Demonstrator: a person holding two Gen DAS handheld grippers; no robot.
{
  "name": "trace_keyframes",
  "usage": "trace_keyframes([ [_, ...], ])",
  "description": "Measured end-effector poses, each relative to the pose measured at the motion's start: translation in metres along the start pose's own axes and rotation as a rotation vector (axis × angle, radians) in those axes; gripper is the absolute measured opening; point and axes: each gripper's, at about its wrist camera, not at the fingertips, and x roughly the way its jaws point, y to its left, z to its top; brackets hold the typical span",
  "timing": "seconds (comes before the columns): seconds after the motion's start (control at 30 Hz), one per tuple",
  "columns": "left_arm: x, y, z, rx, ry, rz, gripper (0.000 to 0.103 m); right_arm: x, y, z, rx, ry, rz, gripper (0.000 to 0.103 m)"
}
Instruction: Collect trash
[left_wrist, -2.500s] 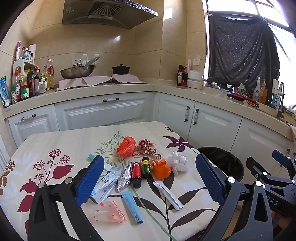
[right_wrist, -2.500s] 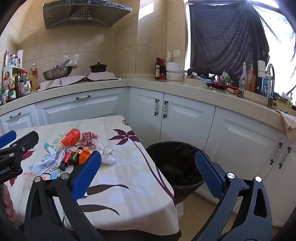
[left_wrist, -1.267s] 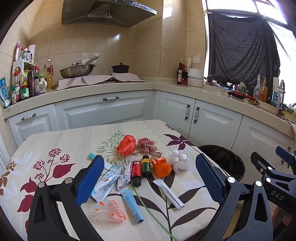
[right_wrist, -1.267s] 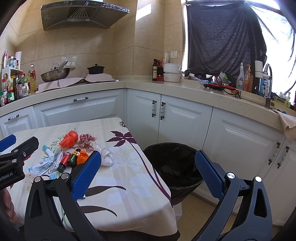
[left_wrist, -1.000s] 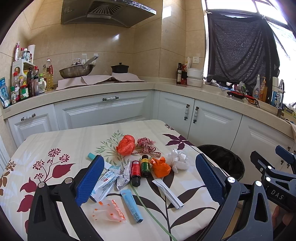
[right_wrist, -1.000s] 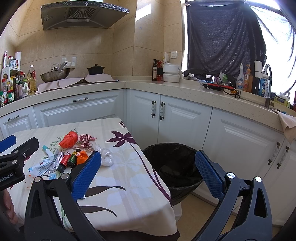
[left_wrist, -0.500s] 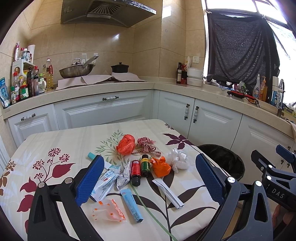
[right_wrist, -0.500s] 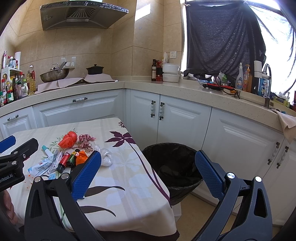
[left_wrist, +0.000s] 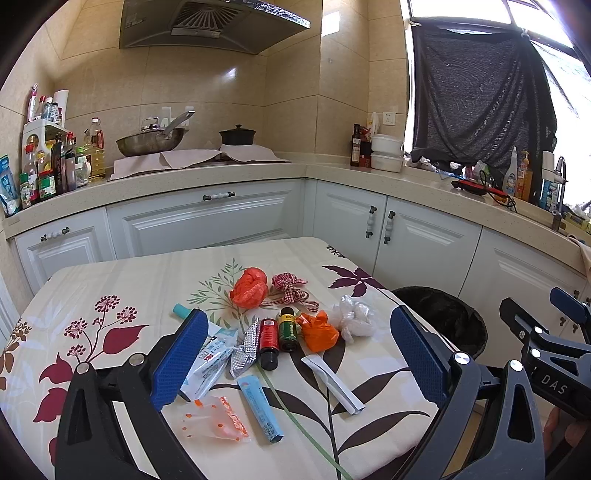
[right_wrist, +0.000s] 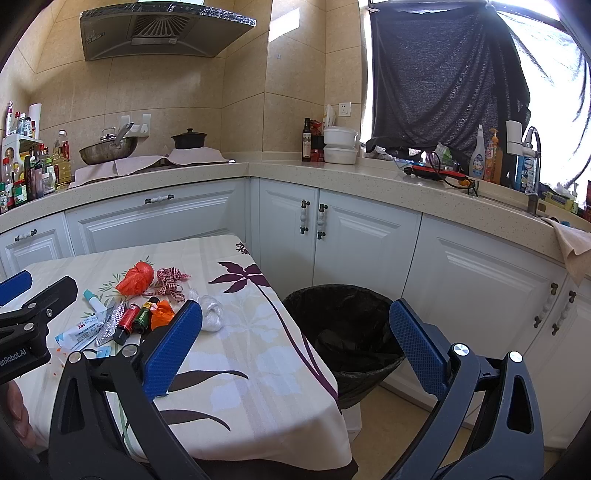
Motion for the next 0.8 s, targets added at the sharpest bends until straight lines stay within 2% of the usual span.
trace_keyframes([
  [0.5,0.0,-0.002,0.0,0.001,0.005,0.0,0.096,0.0,0.001,0.0,-0.002,0.0,0.0,0.099],
  [0.67,0.0,0.011,0.001,-0.025,0.001,0.013,0.096,0.001,-0.002,0.0,-0.003,0.005,0.009,0.099],
  [0.8,0.003,0.026,-0.003,-0.028,0.03,0.034,0.096,0.008,0.004,-0.006,-0.007,0.027,0.038,0.099],
])
